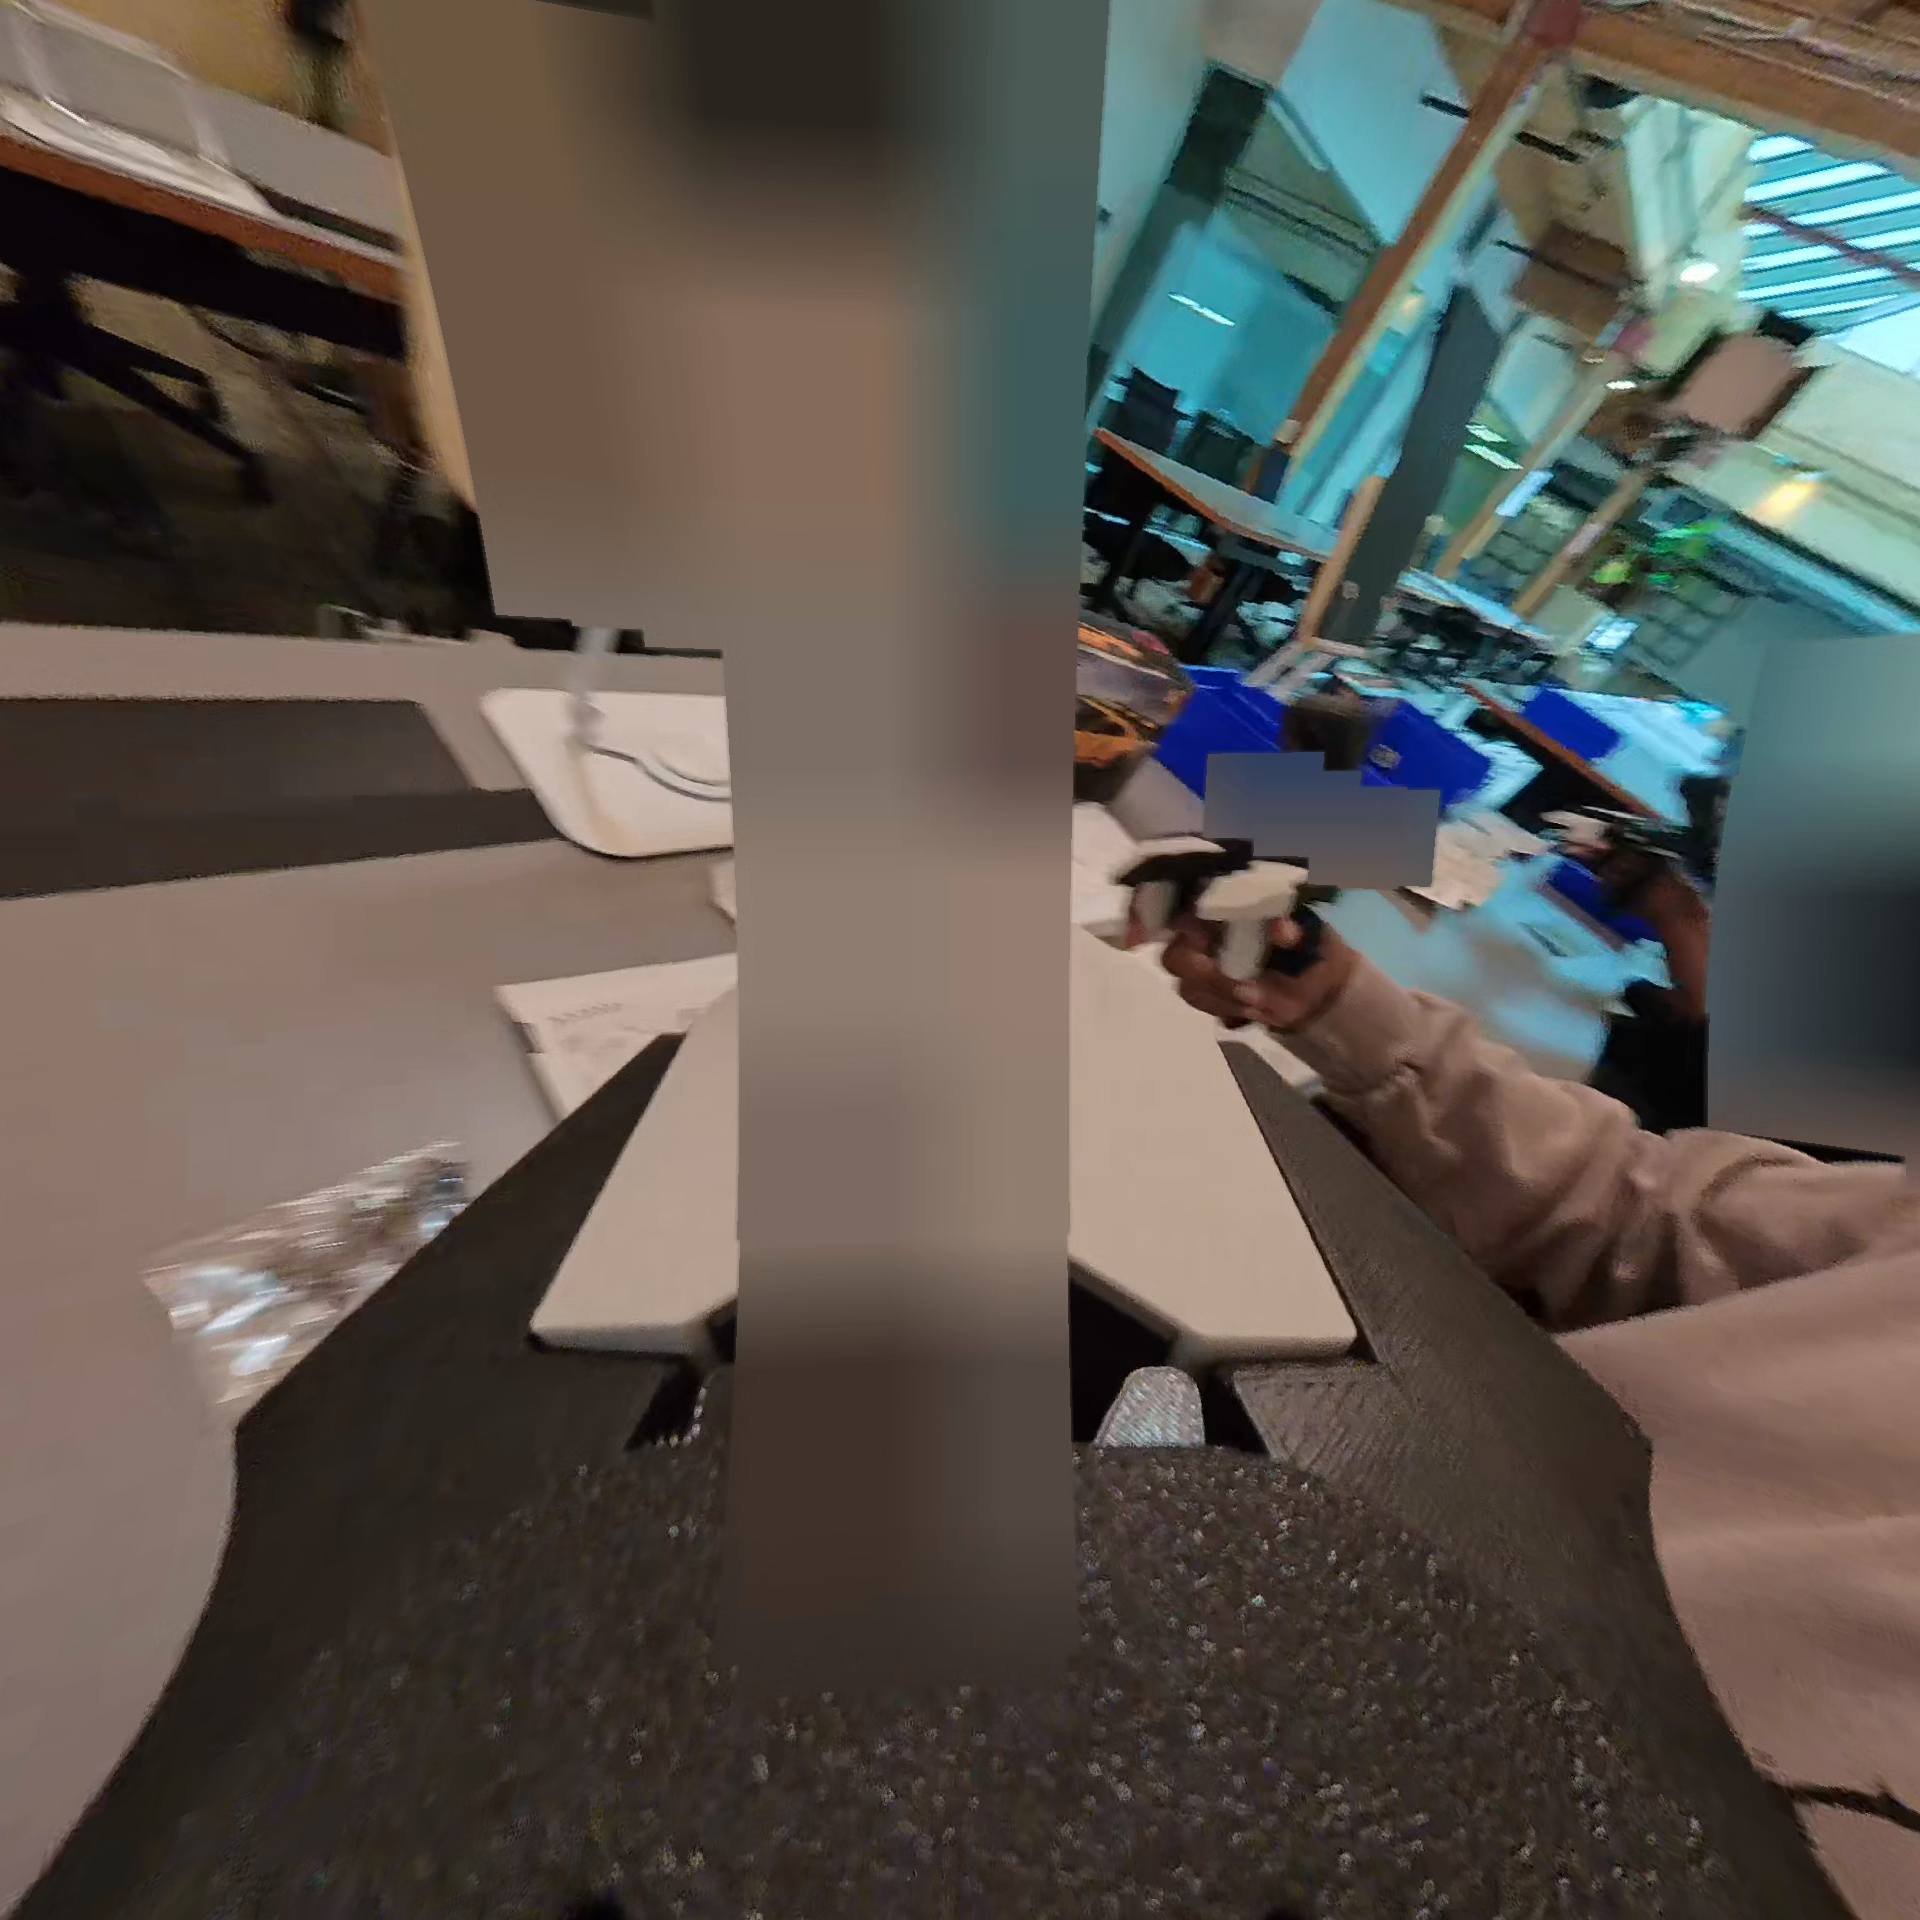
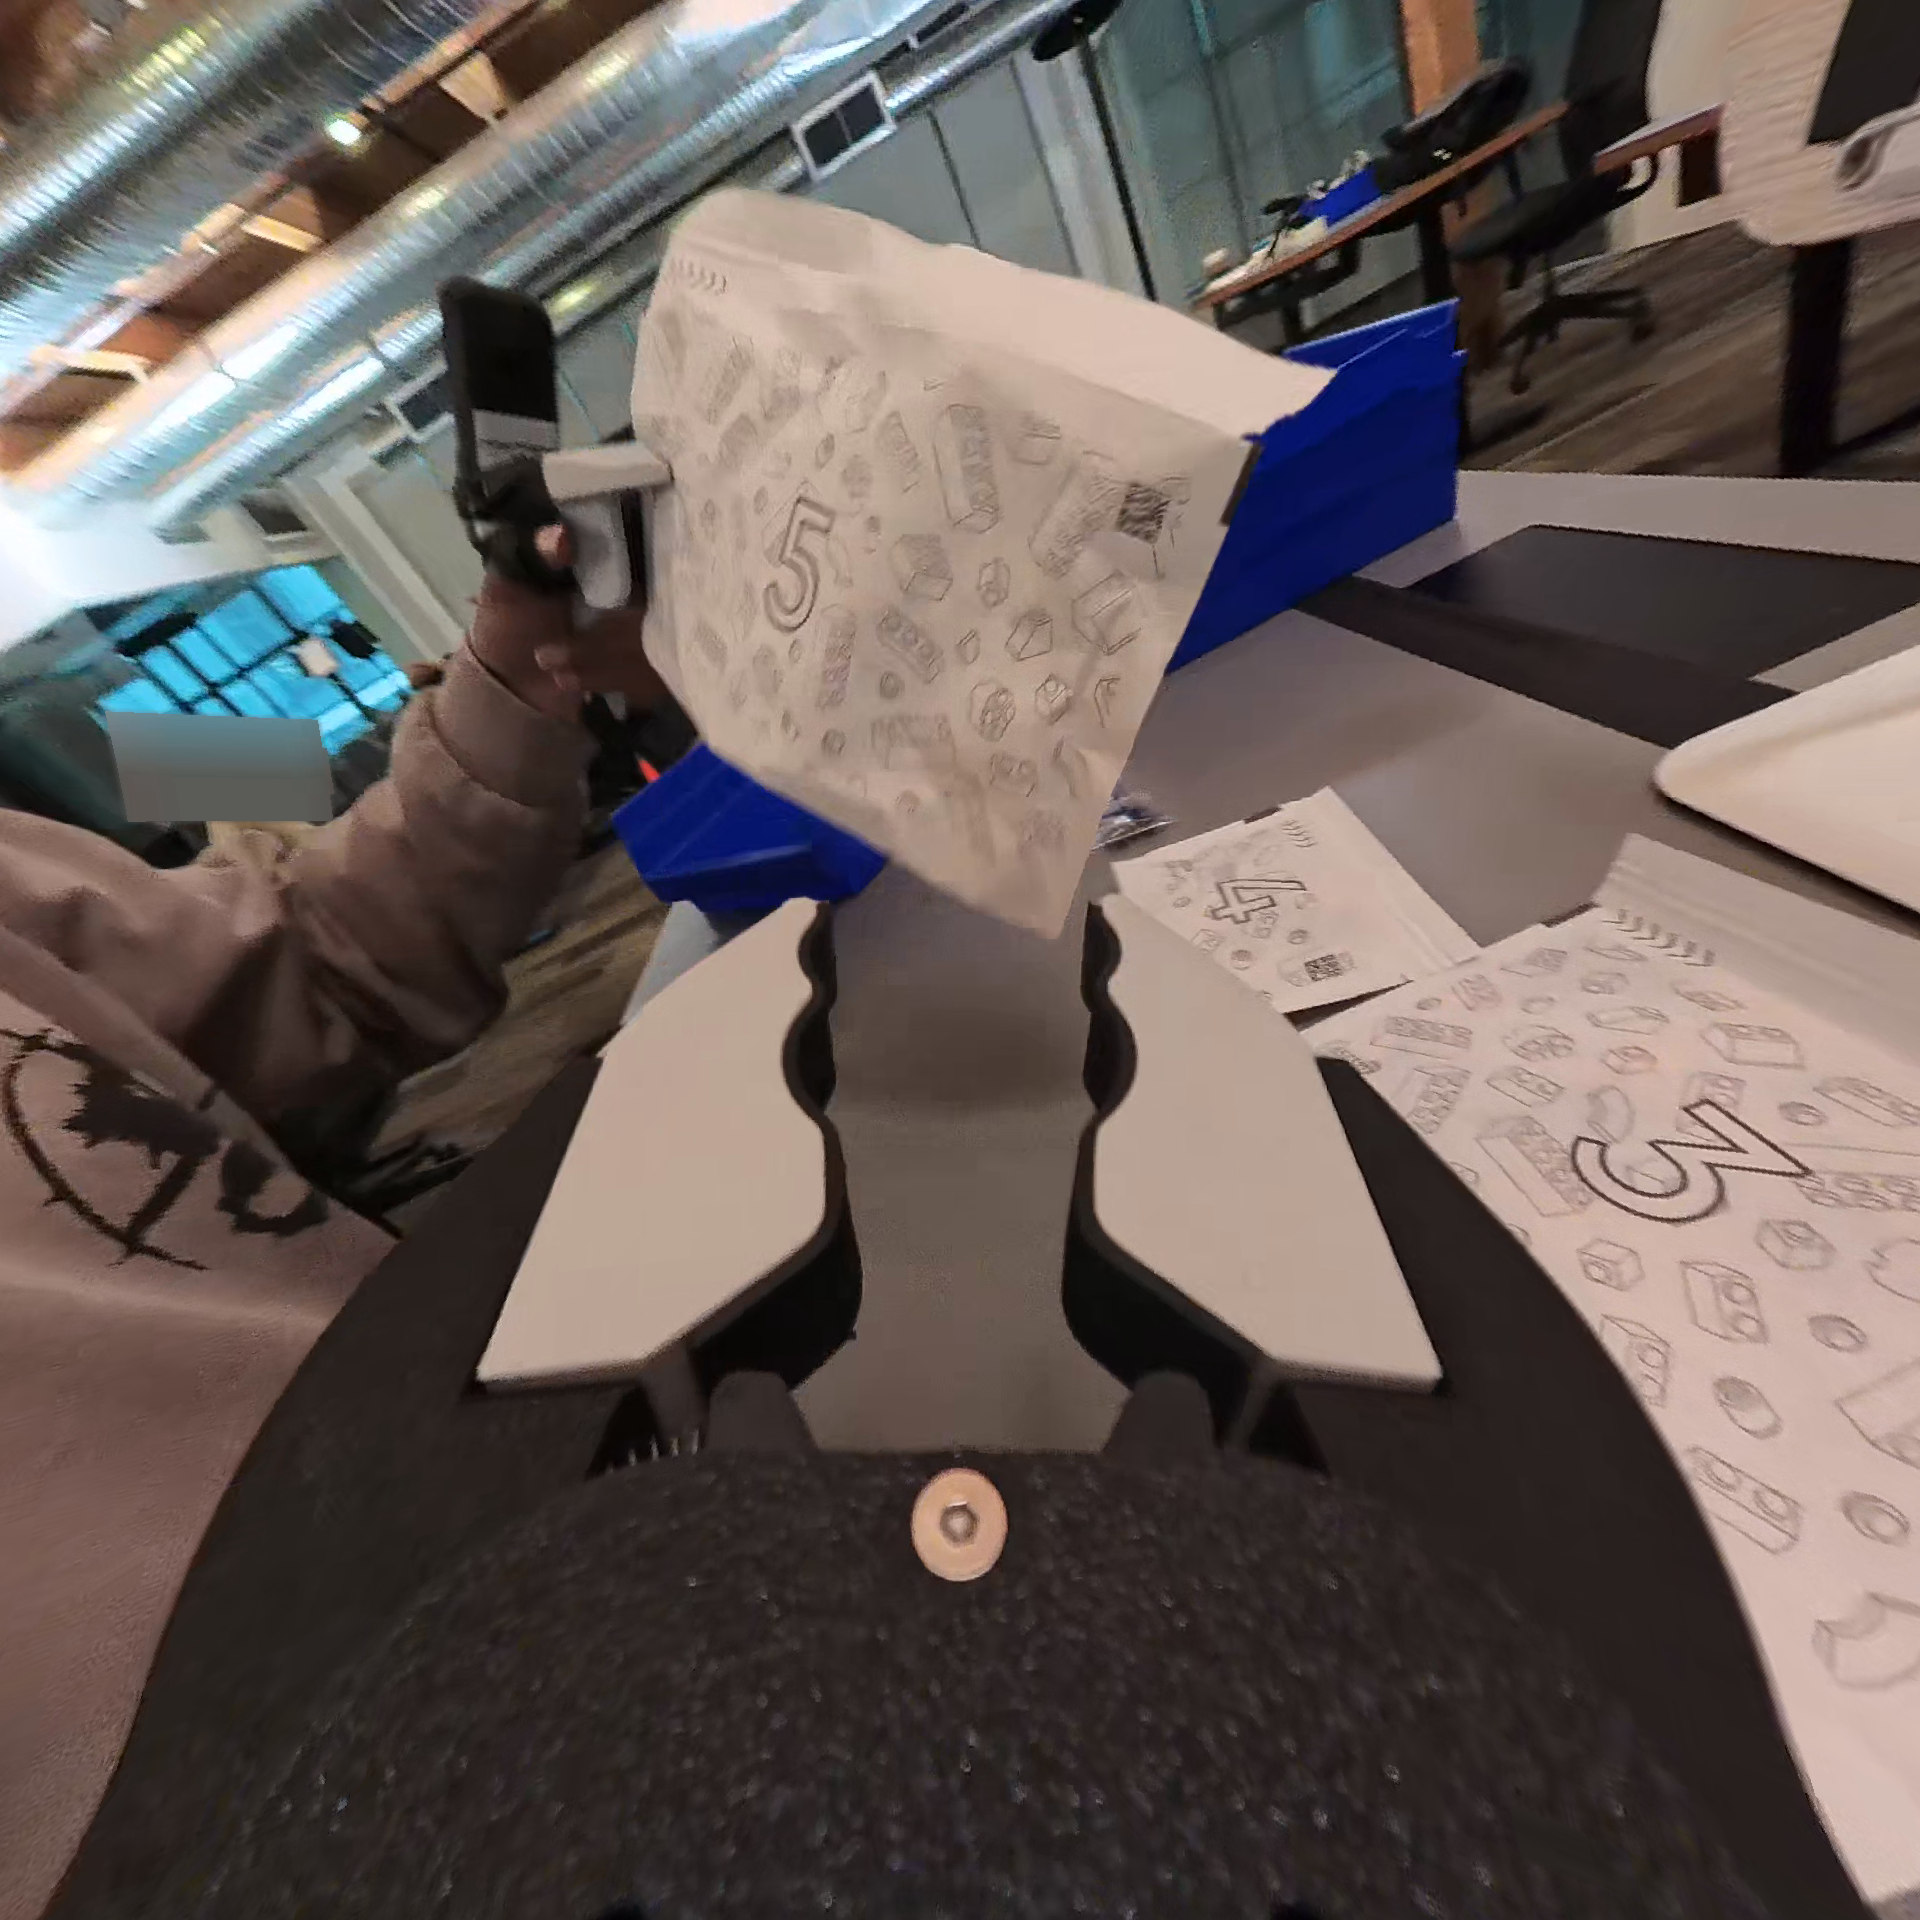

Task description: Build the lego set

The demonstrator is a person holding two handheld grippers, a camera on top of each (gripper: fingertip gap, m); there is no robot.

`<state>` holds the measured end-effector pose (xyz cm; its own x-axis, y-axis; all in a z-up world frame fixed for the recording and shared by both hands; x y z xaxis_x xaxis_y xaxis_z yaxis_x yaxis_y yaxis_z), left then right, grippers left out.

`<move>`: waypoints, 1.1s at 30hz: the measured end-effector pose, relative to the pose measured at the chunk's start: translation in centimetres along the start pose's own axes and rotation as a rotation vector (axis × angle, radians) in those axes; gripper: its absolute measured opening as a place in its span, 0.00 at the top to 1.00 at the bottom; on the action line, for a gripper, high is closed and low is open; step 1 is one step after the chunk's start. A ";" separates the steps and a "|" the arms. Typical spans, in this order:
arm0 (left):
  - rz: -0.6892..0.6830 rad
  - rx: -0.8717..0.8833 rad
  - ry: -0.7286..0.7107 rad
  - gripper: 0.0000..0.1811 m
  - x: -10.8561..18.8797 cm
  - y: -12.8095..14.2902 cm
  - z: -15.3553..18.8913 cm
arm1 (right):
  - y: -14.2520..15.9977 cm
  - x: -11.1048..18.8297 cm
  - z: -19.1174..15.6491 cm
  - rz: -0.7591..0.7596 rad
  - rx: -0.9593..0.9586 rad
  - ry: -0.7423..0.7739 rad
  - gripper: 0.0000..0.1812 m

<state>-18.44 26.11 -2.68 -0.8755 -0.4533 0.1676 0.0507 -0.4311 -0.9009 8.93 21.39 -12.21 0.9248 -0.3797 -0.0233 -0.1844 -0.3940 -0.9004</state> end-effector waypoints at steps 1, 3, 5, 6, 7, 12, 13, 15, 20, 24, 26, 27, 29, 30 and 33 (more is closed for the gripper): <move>0.012 -0.019 -0.051 0.94 0.8 -1.1 -1.1 | -0.1 0.0 -0.3 0.005 0.016 0.019 0.76; 0.038 -0.050 -0.155 0.95 2.2 -3.3 -3.6 | -0.3 0.0 -1.2 0.019 0.040 0.039 0.79; 0.056 -0.077 -0.253 0.95 3.4 -5.3 -6.0 | -0.1 0.0 -2.3 0.016 0.063 0.044 0.80; 0.061 -0.091 -0.302 0.95 3.9 -6.3 -7.2 | 0.2 -0.1 -2.8 0.009 0.069 0.044 0.81; 0.071 -0.099 -0.348 0.95 4.4 -7.3 -8.4 | 0.4 -0.1 -3.3 0.002 0.071 0.042 0.81; 0.171 -0.061 -0.519 0.95 6.7 -12.3 -14.5 | 1.5 0.3 -4.5 -0.014 0.051 0.026 0.83; 0.199 -0.040 -0.546 0.95 7.1 -13.2 -15.8 | 1.7 0.4 -4.5 -0.014 0.045 0.023 0.83; 0.258 0.009 -0.598 0.95 7.9 -14.8 -18.5 | 1.9 0.5 -4.6 -0.012 0.036 0.022 0.83; 0.400 0.178 -0.722 0.95 8.9 -16.0 -25.8 | 2.0 0.4 -4.5 -0.008 0.017 0.011 0.83; 0.456 0.360 -0.806 0.95 7.7 -13.2 -31.7 | 2.4 0.1 -4.4 -0.022 0.011 0.011 0.84; 0.441 0.420 -0.842 0.95 6.5 -11.3 -34.0 | 2.6 0.0 -4.3 -0.035 0.017 0.021 0.84; 0.427 0.436 -0.864 0.95 6.0 -10.5 -34.9 | 2.7 0.1 -4.2 -0.039 0.019 0.024 0.84; 0.388 0.435 -0.942 0.94 5.5 -9.1 -36.5 | 2.7 0.2 -4.1 -0.045 0.025 0.034 0.84; 0.341 0.413 -0.996 0.94 5.3 -8.4 -37.3 | 2.7 0.3 -4.0 -0.045 0.026 0.038 0.84; 0.131 0.252 -1.196 0.92 5.6 -6.7 -39.3 | 2.7 0.4 -4.0 -0.036 0.013 0.030 0.84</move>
<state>-42.55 57.17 -11.45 0.1286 -0.8772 0.4626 0.3130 -0.4067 -0.8583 7.45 16.88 -12.91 0.9203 -0.3907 0.0227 -0.1463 -0.3974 -0.9059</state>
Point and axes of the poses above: each gripper's, where its closed fingertips meet, x back along the fingers, y out of its underside, z = x × y across the jaws, the point moved 2 cm from there along x, back along the fingers, and after that the axes turned 5 degrees about -y, right-handed, at the moved point
